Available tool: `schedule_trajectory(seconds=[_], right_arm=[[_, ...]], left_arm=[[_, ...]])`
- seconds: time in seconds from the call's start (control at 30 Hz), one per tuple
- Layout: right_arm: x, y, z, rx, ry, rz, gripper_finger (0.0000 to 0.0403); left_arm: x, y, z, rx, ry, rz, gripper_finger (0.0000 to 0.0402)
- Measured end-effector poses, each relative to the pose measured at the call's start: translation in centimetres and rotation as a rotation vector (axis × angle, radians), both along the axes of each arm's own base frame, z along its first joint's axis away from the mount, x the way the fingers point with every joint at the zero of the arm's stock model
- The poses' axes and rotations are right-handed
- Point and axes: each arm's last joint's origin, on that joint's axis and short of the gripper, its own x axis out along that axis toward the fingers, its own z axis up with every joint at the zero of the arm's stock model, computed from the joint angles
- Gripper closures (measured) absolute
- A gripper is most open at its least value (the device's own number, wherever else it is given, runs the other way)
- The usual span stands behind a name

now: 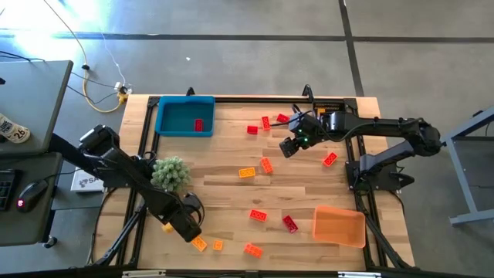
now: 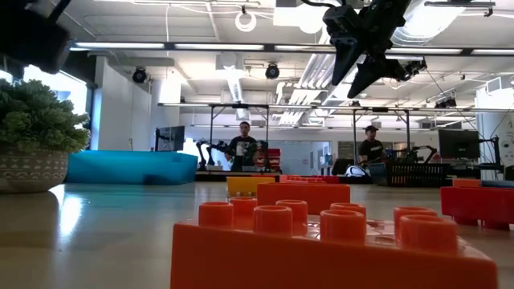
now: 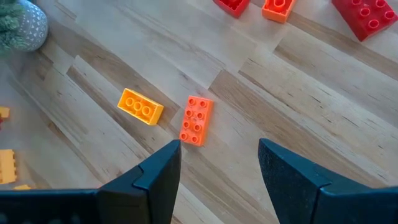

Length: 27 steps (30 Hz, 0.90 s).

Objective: Sort & place blocks by color
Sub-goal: Put the red game piece into the blue bin

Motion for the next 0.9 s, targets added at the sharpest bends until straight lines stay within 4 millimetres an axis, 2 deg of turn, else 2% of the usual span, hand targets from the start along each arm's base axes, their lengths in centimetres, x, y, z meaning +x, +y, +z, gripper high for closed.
schedule_trajectory(seconds=[0.2,0.47,0.9], right_arm=[[0.3,-0.1,0.2,-0.007,-0.035,-0.001,0.0201],[0.4,-0.1,0.3,0.004,-0.055,-0.022,0.0201],[0.6,0.7,0.4,0.005,-0.074,-0.065,0.0201]], left_arm=[[1.7,1.7,3.9,0.043,-0.197,0.003,0.0294],[3.2,6.7,8.0,0.19,-0.373,0.016,0.0294],[2.2,16.6,11.0,0.414,-0.393,0.069,0.0294]])
